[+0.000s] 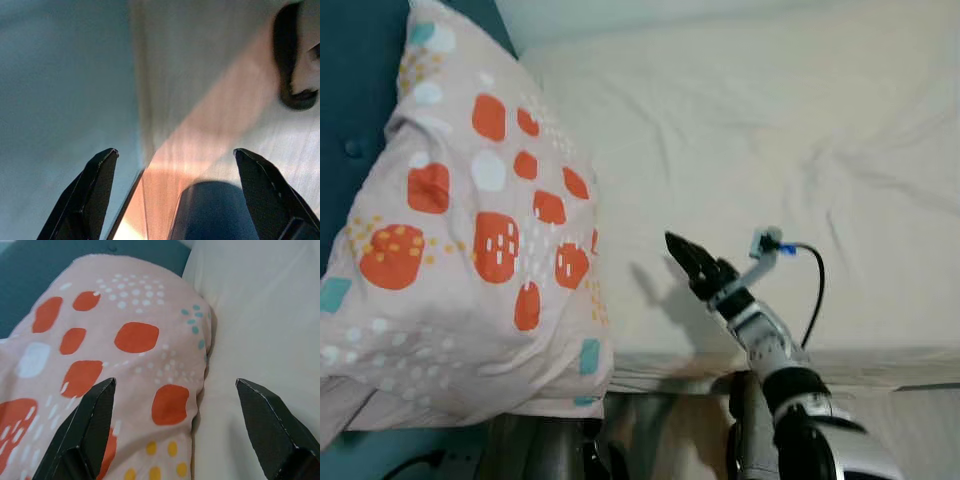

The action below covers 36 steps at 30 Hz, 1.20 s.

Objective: Clean up the room

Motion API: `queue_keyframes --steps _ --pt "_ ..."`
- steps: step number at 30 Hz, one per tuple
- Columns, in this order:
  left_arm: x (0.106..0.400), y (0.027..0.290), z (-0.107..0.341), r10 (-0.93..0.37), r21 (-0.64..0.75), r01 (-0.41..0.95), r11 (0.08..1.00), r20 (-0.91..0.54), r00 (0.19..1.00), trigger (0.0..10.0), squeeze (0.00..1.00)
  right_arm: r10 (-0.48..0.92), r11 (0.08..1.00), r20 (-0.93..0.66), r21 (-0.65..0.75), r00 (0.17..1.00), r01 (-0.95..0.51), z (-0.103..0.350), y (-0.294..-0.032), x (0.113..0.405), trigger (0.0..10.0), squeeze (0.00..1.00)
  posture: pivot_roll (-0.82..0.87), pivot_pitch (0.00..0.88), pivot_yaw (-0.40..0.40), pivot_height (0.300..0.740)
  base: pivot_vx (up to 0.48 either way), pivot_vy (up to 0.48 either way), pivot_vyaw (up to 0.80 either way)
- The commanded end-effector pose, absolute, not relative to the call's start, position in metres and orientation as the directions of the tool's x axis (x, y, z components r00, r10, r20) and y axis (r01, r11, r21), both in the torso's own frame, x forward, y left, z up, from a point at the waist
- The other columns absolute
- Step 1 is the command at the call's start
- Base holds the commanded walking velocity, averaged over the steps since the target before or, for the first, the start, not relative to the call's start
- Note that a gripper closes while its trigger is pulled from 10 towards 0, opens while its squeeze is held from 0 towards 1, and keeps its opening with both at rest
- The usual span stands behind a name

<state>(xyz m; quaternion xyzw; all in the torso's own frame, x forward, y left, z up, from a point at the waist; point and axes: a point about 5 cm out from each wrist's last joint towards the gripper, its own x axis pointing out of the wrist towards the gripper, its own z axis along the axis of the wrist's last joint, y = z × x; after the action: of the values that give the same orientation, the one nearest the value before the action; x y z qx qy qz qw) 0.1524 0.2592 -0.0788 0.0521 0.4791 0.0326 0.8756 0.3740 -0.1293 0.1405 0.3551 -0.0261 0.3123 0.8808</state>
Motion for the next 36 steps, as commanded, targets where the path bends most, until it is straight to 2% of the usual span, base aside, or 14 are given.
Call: queue_keyframes --steps 1,8,12,15,19,20,23,26,27,29,32,33,36 --pt "0.124 0.272 -0.085 0.135 0.135 -0.035 0.99 -0.868 0.477 10.0 0.0 0.559 0.556 0.191 0.635 0.807 -0.536 0.125 -0.116 0.37 10.0 0.0 0.19 0.459 0.188 0.569 0.0 0.0 0.0" --pt "0.111 0.272 -0.088 0.134 0.132 -0.037 0.991 -0.872 0.471 10.0 0.0 0.61 0.537 0.159 0.637 0.776 -0.553 0.126 -0.099 0.371 10.0 0.0 0.21 0.497 0.184 0.569 0.0 0.0 0.0" --pt "0.105 0.272 -0.089 0.133 0.131 -0.038 0.991 -0.875 0.466 10.0 0.0 0.622 0.536 0.144 0.639 0.77 -0.552 0.126 -0.089 0.371 10.0 0.0 0.22 0.509 0.184 0.569 0.0 0.0 0.78" --pt "0.1 0.273 -0.09 0.13 0.129 -0.032 0.991 -0.877 0.463 10.0 0.0 0.601 0.566 0.104 0.646 0.793 -0.513 0.124 -0.085 0.373 10.0 0.0 0.23 0.515 0.185 0.569 0.0 0.0 0.77" --pt "0.095 0.274 -0.09 0.131 0.136 -0.024 0.99 -0.881 0.455 10.0 0.0 0.58 0.572 0.079 0.669 0.811 -0.474 0.122 -0.084 0.373 10.0 0.0 0.23 0.524 0.19 0.569 0.0 0.0 0.0" --pt "0.092 0.276 -0.09 0.133 0.14 -0.019 0.99 -0.881 0.453 10.0 0.0 0.583 0.538 0.119 0.684 0.804 -0.492 0.124 -0.083 0.373 10.0 0.0 0.25 0.532 0.196 0.569 0.0 0.0 0.0" --pt "0.091 0.278 -0.089 0.133 0.143 -0.014 0.99 -0.882 0.453 10.0 0.0 0.585 0.518 0.142 0.692 0.798 -0.503 0.125 -0.083 0.373 10.0 0.0 0.25 0.534 0.202 0.569 0.0 0.0 0.0" --pt "0.09 0.282 -0.087 0.13 0.151 0.011 0.988 -0.881 0.455 10.0 0.0 0.595 0.423 0.221 0.731 0.773 -0.535 0.131 -0.084 0.373 10.0 0.0 0.28 0.536 0.22 0.569 0.0 0.0 0.0" --pt "0.089 0.287 -0.084 0.131 0.159 0.022 0.987 -0.877 0.462 10.0 0.0 0.591 0.34 0.287 0.759 0.754 -0.555 0.138 -0.083 0.374 10.0 0.0 0.32 0.54 0.237 0.569 0.0 0.0 0.0" --pt "0.089 0.29 -0.082 0.134 0.164 0.025 0.986 -0.874 0.467 10.0 0.0 0.594 0.307 0.308 0.767 0.743 -0.563 0.141 -0.082 0.374 10.0 0.0 0.33 0.543 0.245 0.569 0.0 0.0 0.0" --pt "0.088 0.293 -0.081 0.137 0.169 0.026 0.985 -0.871 0.472 10.0 0.0 0.618 0.307 0.29 0.766 0.731 -0.564 0.141 -0.077 0.374 10.0 0.0 0.34 0.548 0.25 0.569 0.0 0.0 0.0" --pt "0.087 0.297 -0.078 0.14 0.174 0.027 0.984 -0.868 0.477 10.0 0.0 0.67 0.346 0.217 0.755 0.71 -0.557 0.136 -0.066 0.371 10.0 0.0 0.35 0.553 0.254 0.569 0.0 0.0 0.0" --pt "0.087 0.298 -0.078 0.141 0.175 0.027 0.984 -0.867 0.478 10.0 0.0 0.684 0.358 0.193 0.752 0.704 -0.554 0.134 -0.063 0.371 10.0 0.0 0.35 0.553 0.254 0.569 0.0 0.0 0.0"
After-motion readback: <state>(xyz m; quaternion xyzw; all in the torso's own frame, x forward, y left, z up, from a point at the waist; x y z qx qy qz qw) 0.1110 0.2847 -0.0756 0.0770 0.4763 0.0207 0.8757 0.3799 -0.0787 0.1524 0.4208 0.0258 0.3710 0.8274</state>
